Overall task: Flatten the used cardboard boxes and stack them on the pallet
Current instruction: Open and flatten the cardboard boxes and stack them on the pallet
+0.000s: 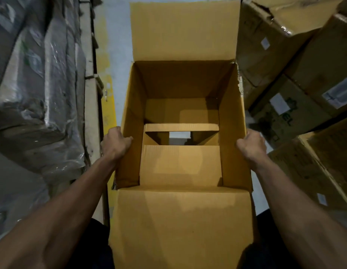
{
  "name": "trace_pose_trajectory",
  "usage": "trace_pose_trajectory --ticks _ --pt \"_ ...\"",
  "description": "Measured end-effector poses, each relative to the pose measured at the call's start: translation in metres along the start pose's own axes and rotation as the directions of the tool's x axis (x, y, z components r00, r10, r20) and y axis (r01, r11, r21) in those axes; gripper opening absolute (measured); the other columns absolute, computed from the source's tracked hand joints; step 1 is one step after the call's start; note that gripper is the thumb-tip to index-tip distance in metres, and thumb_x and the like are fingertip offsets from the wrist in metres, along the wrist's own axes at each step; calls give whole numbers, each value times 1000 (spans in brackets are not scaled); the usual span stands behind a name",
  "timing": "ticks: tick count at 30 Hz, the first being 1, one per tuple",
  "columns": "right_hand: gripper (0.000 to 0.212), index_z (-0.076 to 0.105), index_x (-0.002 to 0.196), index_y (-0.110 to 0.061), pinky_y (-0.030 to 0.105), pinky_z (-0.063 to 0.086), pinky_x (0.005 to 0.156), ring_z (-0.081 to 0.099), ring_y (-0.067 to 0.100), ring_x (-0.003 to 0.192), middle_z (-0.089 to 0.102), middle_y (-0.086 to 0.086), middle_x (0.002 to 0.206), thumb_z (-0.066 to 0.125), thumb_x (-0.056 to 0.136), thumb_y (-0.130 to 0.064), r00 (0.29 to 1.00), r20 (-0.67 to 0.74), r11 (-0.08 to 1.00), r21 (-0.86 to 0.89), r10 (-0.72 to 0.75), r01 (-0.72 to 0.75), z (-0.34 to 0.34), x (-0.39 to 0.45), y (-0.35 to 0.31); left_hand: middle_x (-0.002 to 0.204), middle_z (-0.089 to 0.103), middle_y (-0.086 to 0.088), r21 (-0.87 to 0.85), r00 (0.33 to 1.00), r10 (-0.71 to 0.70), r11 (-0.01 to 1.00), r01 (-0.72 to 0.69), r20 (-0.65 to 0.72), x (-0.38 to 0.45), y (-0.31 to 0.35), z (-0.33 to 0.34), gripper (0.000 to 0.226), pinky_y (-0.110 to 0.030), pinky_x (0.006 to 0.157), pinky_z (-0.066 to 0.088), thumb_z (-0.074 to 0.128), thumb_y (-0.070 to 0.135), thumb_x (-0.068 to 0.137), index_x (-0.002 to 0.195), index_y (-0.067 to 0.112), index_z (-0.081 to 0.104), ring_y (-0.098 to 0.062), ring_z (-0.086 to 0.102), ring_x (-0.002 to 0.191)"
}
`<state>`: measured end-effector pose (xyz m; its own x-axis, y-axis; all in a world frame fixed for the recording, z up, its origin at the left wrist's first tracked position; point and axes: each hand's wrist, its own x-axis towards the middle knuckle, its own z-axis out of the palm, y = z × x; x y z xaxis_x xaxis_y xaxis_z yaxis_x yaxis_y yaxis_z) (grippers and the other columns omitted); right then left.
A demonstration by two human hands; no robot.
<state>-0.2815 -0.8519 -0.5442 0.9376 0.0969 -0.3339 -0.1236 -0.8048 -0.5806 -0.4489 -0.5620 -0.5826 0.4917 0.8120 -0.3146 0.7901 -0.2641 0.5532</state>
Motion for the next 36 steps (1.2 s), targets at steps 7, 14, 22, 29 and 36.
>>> trace_pose_trajectory --ticks 7,14,22,29,36 --pt "21 53 85 -26 54 56 84 64 35 84 63 11 86 55 98 -10 1000 -22 1000 -10 13 -13 -13 -22 7 142 44 -24 250 971 214 951 -182 -106 -26 10 10 53 -52 109 39 57 19 96 141 -3 38 -39 43 131" --pt "25 51 82 -24 36 42 74 52 25 83 50 -2 76 51 97 -5 1000 -7 995 -101 -25 25 -14 -22 6 152 38 -10 473 838 431 692 -545 334 -68 55 91 50 -44 118 32 50 34 99 144 14 39 -27 36 138" --pt "21 50 102 -26 34 40 73 56 24 85 51 -3 77 49 99 -5 994 56 992 -82 -90 95 -16 -16 1 166 -15 -7 312 565 148 708 -633 812 -79 40 185 81 -49 124 6 43 49 102 159 17 -5 -32 -11 152" --pt "18 53 100 -23 26 30 54 45 12 65 49 -2 74 46 101 -7 988 75 987 -84 -132 138 -23 -8 1 159 -33 -6 342 512 67 670 -659 856 -69 40 205 92 -50 122 0 43 57 100 155 20 -21 -31 -24 148" --pt "20 61 109 -23 34 46 70 59 22 79 62 3 85 51 100 -8 988 88 990 -54 -124 129 -28 -10 -1 162 -29 -4 365 495 2 672 -645 869 -64 40 216 96 -51 123 1 50 55 97 156 22 -18 -29 -21 150"
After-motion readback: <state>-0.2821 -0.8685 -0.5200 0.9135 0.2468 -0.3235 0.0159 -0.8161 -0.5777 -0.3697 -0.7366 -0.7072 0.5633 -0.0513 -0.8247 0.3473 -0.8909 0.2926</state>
